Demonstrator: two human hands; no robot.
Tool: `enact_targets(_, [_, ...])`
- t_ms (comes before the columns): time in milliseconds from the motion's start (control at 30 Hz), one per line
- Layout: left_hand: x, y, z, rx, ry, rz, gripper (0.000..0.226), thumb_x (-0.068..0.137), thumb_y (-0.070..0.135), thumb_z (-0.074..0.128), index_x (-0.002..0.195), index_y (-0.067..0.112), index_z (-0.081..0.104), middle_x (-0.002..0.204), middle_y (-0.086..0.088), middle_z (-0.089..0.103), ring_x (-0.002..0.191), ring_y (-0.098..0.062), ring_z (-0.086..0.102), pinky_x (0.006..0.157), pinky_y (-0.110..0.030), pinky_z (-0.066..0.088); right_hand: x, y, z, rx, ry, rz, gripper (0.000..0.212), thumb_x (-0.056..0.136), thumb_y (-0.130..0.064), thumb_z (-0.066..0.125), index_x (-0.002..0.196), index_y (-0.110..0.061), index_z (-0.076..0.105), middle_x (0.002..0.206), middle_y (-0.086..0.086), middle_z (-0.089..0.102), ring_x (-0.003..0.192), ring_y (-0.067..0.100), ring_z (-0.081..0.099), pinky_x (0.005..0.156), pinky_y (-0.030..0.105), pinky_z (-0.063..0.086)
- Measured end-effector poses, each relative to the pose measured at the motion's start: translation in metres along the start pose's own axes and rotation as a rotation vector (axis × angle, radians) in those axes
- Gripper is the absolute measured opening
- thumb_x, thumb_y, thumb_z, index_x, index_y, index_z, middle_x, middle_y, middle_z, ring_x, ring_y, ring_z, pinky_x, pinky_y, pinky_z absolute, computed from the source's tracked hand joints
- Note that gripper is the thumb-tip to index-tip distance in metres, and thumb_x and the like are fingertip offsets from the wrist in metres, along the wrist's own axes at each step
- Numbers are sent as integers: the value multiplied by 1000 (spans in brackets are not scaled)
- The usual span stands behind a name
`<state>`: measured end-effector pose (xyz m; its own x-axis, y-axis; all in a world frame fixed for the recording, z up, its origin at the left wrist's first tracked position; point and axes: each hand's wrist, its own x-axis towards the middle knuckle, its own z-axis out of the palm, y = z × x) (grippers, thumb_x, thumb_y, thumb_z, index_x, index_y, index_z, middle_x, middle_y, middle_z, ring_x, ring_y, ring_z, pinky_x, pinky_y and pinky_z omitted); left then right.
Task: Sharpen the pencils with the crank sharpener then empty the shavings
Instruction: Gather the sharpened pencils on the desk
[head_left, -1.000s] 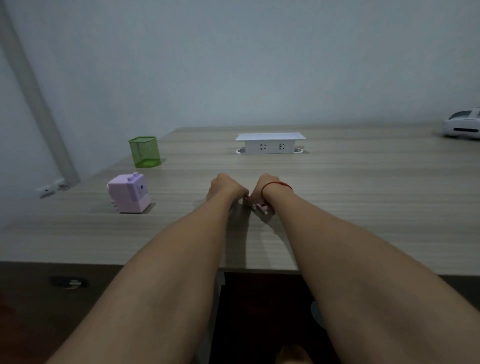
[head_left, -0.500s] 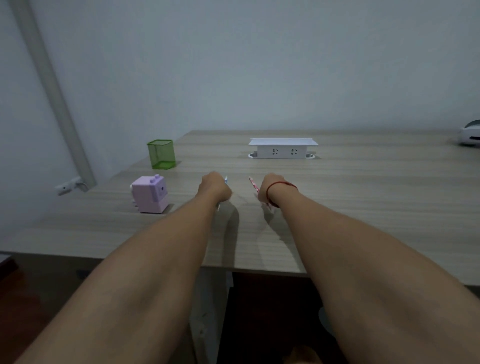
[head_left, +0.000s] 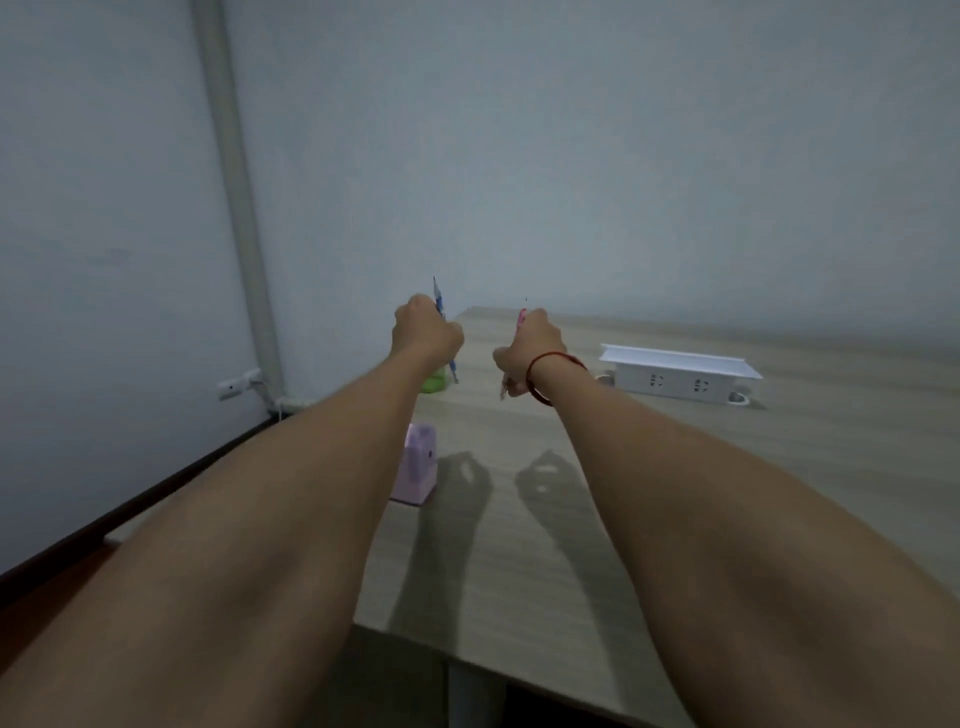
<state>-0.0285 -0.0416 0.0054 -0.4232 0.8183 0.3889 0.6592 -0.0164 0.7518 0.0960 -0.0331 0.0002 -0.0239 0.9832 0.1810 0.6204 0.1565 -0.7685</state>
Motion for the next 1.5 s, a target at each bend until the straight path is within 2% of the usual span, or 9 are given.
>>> enact_targets(200, [70, -37, 5, -125, 166, 80, 26, 84, 15, 58, 107, 10, 49, 102, -13, 62, 81, -26, 62, 67, -32, 50, 73, -21, 63, 230, 50, -122, 21, 82, -27, 56, 97, -21, 43, 107, 11, 65, 92, 33, 68, 85, 48, 56])
enact_targets(467, [171, -87, 47, -146, 365, 108, 19, 87, 19, 56, 104, 10, 55, 98, -12, 67, 87, -28, 65, 78, -40, 55, 178, -28, 118, 230, 207, -243, 21, 89, -23, 58, 108, -13, 58, 105, 6, 69, 94, 23, 66, 78, 28, 50])
enact_targets(633, [191, -121, 73, 106, 279, 14, 23, 86, 24, 59, 103, 11, 64, 100, -8, 69, 91, -27, 65, 71, -31, 45, 208, -7, 147, 160, 137, -200, 21, 86, -23, 62, 104, -14, 62, 107, 6, 70, 97, 24, 66, 85, 33, 54])
enact_targets(800, [195, -134, 78, 191, 117, -123, 26, 82, 22, 63, 99, 3, 62, 108, -18, 65, 96, -35, 64, 79, -39, 51, 214, 0, 155, 48, 15, -170, 14, 86, -23, 64, 93, -11, 67, 100, 8, 67, 88, 25, 64, 80, 31, 54])
enact_targets(1000, [170, -87, 43, 176, 74, -113, 37, 83, 26, 62, 109, 0, 56, 115, -20, 60, 101, -36, 61, 83, -40, 51, 176, -29, 88, -87, -44, -187, 46, 92, -25, 61, 130, -1, 51, 133, 12, 54, 119, 27, 55, 90, 30, 46])
enact_targets(1167, [117, -6, -5, 155, 109, -45, 24, 84, 26, 60, 93, 6, 52, 109, -16, 61, 98, -35, 62, 84, -38, 50, 112, -64, -10, -134, 30, -231, 45, 92, -20, 59, 132, -1, 48, 134, 12, 52, 120, 27, 54, 92, 29, 46])
enact_targets(1267, [80, 37, -18, 135, 101, -12, 32, 84, 28, 60, 103, 4, 55, 113, -15, 60, 100, -35, 61, 86, -38, 50, 67, -64, -60, -136, 88, -236, 43, 92, -18, 57, 131, -2, 48, 134, 12, 52, 120, 27, 54, 92, 30, 46])
enact_targets(1367, [33, 73, -10, 164, 29, 12, 39, 84, 31, 60, 112, 4, 53, 117, -14, 58, 102, -34, 61, 85, -38, 51, 26, -45, -98, -163, 115, -197, 42, 92, -16, 56, 131, -2, 48, 134, 12, 52, 121, 27, 54, 96, 31, 46])
enact_targets(1500, [-31, 102, 20, 187, -99, 73, 31, 82, 30, 61, 101, 7, 53, 112, -11, 60, 99, -32, 62, 77, -33, 48, -17, -3, -140, -191, 163, -136, 43, 92, -16, 56, 131, -2, 48, 134, 12, 52, 121, 28, 55, 98, 34, 47])
